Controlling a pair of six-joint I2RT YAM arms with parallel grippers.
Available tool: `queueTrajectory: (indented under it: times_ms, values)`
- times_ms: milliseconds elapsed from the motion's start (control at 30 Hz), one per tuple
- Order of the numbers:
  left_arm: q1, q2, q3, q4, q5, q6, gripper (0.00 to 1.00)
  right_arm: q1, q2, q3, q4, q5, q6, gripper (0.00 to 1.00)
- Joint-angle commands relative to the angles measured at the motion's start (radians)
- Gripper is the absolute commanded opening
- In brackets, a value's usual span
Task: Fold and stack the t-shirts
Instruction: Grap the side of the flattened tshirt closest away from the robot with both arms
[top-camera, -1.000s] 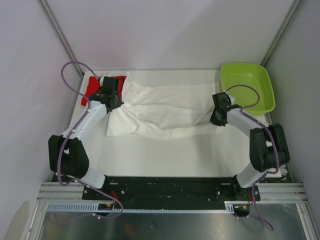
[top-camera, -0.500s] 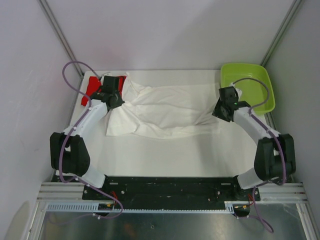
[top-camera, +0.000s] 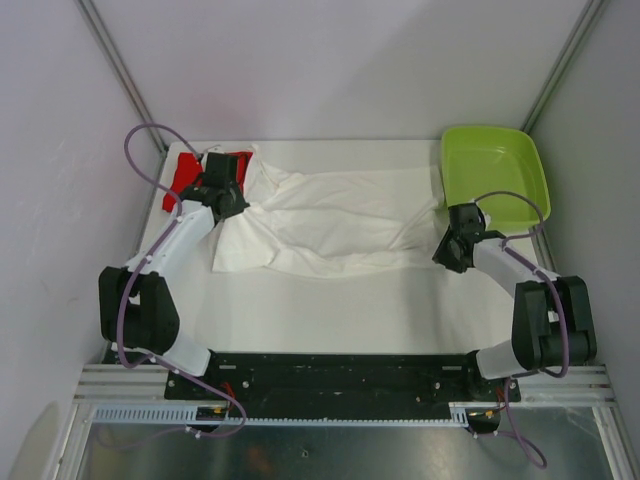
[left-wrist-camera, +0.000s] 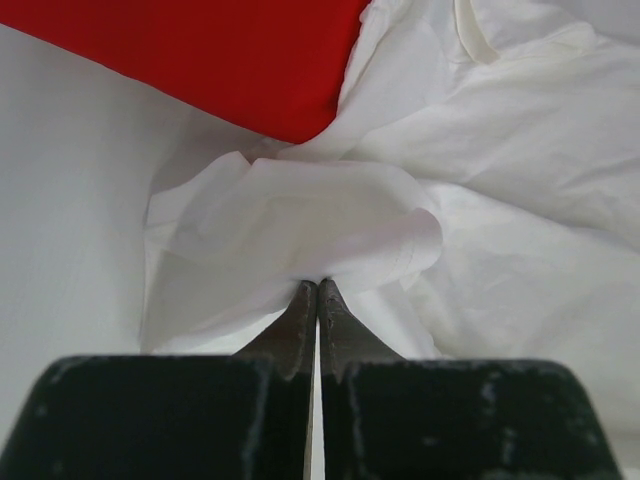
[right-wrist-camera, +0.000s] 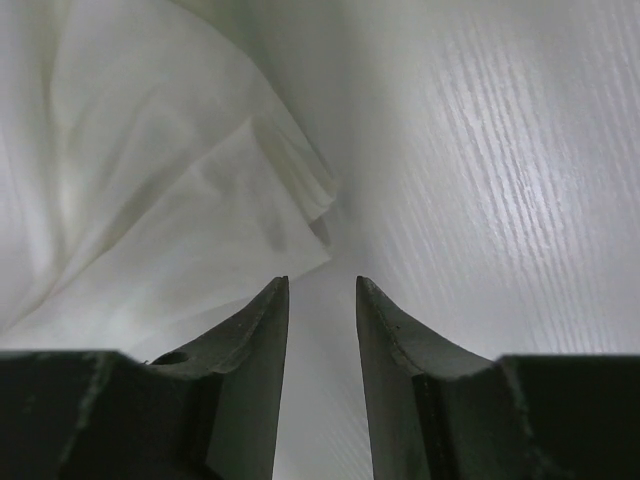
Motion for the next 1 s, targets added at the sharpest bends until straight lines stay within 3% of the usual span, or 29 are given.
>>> queueTrajectory:
  times_ms: [0,800,967]
  values:
    - [0.006,-0.046,-0.003,0.024,0.009,0.028,0.0,-0.006,0.024,-0.005,0.099,-0.022,0.022,0.37]
    - [0.006,-0.039,-0.005,0.023,0.01,0.025,0.0,-0.002,0.11,-0.036,0.137,-0.033,0.027,0.31]
    - [0.006,-0.044,-0.011,0.023,0.017,0.023,0.0,-0.002,0.115,-0.036,0.143,-0.029,0.028,0.2]
